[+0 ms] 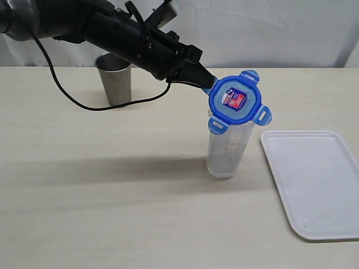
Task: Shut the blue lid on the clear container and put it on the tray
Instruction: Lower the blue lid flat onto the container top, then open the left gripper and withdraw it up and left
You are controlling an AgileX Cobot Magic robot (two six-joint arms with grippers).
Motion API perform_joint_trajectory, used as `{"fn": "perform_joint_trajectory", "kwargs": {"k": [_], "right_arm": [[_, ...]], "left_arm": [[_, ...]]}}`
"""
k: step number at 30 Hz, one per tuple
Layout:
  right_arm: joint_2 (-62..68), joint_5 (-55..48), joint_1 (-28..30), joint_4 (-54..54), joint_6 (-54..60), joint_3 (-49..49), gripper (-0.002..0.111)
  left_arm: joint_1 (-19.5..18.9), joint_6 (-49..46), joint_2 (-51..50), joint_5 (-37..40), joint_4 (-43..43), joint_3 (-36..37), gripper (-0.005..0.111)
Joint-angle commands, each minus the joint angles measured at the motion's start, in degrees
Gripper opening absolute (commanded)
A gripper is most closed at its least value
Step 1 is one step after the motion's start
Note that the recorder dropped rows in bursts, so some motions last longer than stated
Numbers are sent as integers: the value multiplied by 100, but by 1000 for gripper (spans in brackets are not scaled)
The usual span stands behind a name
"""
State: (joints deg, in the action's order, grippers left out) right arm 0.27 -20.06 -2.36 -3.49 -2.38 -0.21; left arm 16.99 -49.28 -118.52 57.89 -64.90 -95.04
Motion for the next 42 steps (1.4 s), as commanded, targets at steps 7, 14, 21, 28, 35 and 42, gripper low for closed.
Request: {"fn": "perform_joint_trajectory", "kwargs": {"k": [7, 14, 21, 28, 35, 42], "right_arm": [[-27, 31, 19, 8, -3, 21, 4], [-27, 31, 19, 8, -3, 21, 4], [-27, 31, 19, 8, -3, 21, 4], [-27, 31, 19, 8, -3, 21, 4], [-27, 31, 19, 8, -3, 21, 4], [-27, 31, 19, 8, -3, 21, 4]], "left_arm": [[39, 27, 9, -65, -20, -35, 0], [39, 27, 9, -101, -20, -35, 17], [39, 13, 9, -129, 3, -35, 32], [39, 13, 9, -246, 260, -35, 53], [39, -627, 21, -516, 274, -45, 60], [39, -1378, 33, -581, 295, -45, 59]]}}
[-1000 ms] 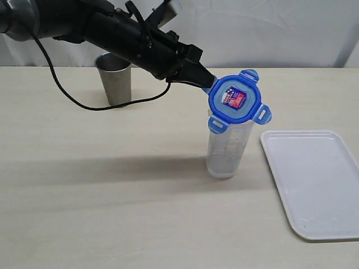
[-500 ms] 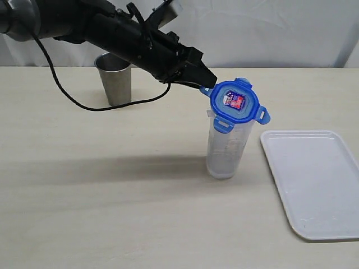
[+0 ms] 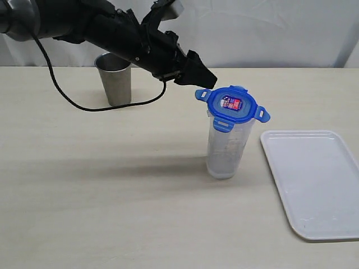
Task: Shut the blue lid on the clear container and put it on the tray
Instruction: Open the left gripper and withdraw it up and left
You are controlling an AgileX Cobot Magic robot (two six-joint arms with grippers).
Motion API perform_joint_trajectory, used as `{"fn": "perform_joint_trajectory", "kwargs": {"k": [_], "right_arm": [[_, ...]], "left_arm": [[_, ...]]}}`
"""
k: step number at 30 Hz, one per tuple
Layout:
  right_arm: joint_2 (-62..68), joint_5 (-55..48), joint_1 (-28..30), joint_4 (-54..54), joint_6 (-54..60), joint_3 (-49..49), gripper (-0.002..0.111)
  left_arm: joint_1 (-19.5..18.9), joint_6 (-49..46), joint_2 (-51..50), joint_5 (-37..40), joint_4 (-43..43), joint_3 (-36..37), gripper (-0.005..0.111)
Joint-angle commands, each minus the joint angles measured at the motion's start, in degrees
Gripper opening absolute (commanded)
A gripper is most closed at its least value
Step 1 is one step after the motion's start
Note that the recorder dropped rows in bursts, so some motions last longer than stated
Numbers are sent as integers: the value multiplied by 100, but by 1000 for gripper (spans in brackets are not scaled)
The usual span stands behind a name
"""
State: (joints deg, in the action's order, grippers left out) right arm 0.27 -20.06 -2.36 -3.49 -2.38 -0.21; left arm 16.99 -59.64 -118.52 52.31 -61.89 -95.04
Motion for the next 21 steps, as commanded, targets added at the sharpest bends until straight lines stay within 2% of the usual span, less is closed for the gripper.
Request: {"fn": "perform_joint_trajectory", "kwargs": {"k": [1, 10, 13, 19, 21], "right_arm": [[-27, 31, 19, 8, -3, 21, 4], [-27, 31, 19, 8, -3, 21, 4], [-27, 31, 19, 8, -3, 21, 4], [-27, 31, 19, 8, -3, 21, 4], [-27, 31, 19, 8, -3, 21, 4]], "left_arm": [[39, -395, 33, -23, -6, -45, 59], [-281, -464, 254, 49, -28, -45, 57], [-419, -541, 467, 285, -17, -45, 43], [-521, -647, 779, 596, 324, -45, 7], [-521, -660, 806, 705, 442, -45, 0]]}}
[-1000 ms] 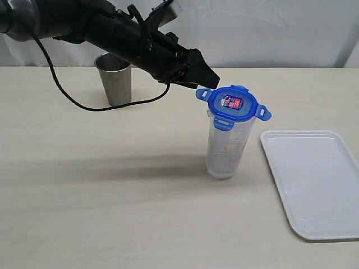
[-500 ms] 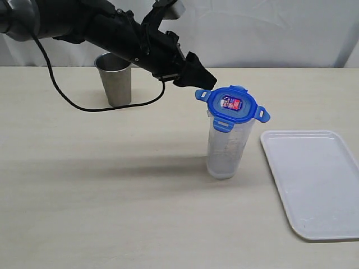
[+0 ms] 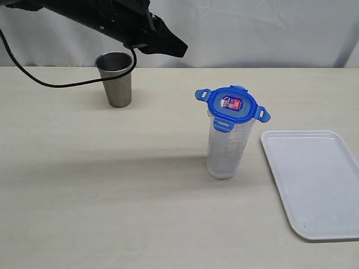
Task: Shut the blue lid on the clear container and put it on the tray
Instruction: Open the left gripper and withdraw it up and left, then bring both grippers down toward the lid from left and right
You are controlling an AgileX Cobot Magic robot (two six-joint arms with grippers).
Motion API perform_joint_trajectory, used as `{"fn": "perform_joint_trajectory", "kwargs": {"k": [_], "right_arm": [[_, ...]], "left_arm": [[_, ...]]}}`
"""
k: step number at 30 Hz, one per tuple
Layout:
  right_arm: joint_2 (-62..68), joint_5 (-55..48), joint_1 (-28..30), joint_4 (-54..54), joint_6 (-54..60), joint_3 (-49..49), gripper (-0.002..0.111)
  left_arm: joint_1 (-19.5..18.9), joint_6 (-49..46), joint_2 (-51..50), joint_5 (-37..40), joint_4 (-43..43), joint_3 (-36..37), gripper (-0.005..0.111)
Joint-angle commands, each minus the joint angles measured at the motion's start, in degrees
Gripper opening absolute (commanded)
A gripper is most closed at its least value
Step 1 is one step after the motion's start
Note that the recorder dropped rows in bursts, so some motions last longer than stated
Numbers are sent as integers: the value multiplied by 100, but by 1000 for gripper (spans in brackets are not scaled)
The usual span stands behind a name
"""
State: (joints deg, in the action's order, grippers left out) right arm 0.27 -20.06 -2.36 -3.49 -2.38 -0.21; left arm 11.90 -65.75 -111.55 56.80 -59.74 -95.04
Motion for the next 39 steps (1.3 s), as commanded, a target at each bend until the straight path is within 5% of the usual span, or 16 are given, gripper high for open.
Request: {"fn": "perform_joint_trajectory", "kwargs": {"k": [1, 7, 12, 17, 21, 24, 29, 31, 34, 39], "right_arm": [[-27, 31, 19, 8, -3, 21, 4], [-27, 83, 19, 8, -3, 21, 4], [-27, 1756, 19, 77, 17, 21, 4], [-27, 3384, 19, 1366, -71, 21, 4], [-27, 3185, 19, 1707, -92, -212, 4], [88, 3117, 19, 1654, -243, -579, 4], [1275, 2416, 19, 1654, -232, -1846, 4], [1876, 1778, 19, 1654, 55, -2550, 4], [2962, 352, 19, 1654, 583, -3892, 4], [4677, -1591, 19, 1872, 1126, -5769, 4]], "left_arm": [[-12, -60, 122, 301, 330, -45, 0], [-12, -309, 121, 85, 605, -35, 0], [111, -1666, 121, 54, 309, -35, 0], [298, -1694, 121, -1511, 1181, -35, 0], [312, 202, 121, -2806, 2858, -35, 0], [212, 2633, 121, -3282, 4759, -45, 0], [112, 6575, 121, -2658, 8094, -88, 0], [72, 7440, 110, -2024, 8922, -170, 0], [-52, 6972, 110, -1142, 8521, -303, 0], [-544, 3947, 110, -229, 4391, -414, 0]]}}
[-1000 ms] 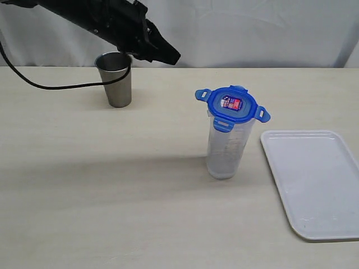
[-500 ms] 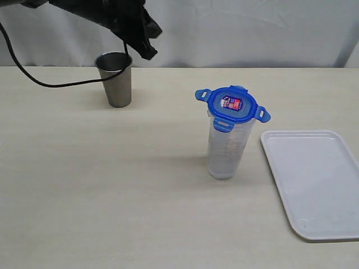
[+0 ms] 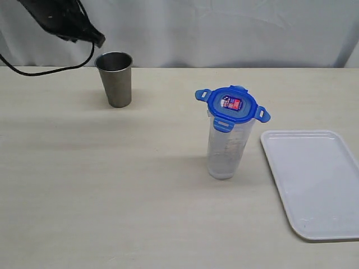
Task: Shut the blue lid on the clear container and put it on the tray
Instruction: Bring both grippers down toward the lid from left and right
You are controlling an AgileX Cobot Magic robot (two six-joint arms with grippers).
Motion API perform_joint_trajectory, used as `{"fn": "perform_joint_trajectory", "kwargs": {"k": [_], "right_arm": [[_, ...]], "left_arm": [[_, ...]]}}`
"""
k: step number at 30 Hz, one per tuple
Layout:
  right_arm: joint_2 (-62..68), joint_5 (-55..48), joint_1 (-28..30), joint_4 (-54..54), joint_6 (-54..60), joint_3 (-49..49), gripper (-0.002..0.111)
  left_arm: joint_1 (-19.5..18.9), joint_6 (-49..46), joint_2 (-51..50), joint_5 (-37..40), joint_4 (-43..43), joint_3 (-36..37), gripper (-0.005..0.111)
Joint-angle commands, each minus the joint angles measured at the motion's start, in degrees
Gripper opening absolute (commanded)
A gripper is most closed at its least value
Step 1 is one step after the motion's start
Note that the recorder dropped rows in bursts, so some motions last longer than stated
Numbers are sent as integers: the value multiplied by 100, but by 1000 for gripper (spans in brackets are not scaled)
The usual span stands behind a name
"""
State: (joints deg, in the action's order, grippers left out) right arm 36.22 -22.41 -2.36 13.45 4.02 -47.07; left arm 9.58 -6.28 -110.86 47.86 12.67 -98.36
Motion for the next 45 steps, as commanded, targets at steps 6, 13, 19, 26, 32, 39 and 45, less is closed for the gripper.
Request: {"fn": "perform_joint_trajectory", "kwargs": {"k": [6, 13, 19, 26, 32, 39, 45], "right_arm": [[2951, -1908, 19, 1679, 1975, -1944, 4], [4303, -2605, 19, 1770, 2190, -2189, 4], [3647, -2220, 19, 3088, 3475, -1087, 4], [2811, -1528, 19, 3528, 3876, 504, 4], [2826, -1810, 19, 3622, 4035, 651, 4], [3395, -1799, 19, 4302, 4837, 768, 4], [3991, -1802, 19, 4962, 5686, 768, 4]], "left_arm": [[-56, -5151, 42, 1524, -5912, 102, 0], [1126, -5555, 42, 1236, -4896, 102, 0], [1413, -5640, 33, -558, -4664, 102, 0], [1469, -5727, -520, -1312, -4870, 102, 0], [1478, -5838, -743, -1423, -4893, 102, 0], [1478, -6150, -757, -1357, -5177, 102, 0], [1478, -6150, -757, -1081, -5177, 102, 0]]}}
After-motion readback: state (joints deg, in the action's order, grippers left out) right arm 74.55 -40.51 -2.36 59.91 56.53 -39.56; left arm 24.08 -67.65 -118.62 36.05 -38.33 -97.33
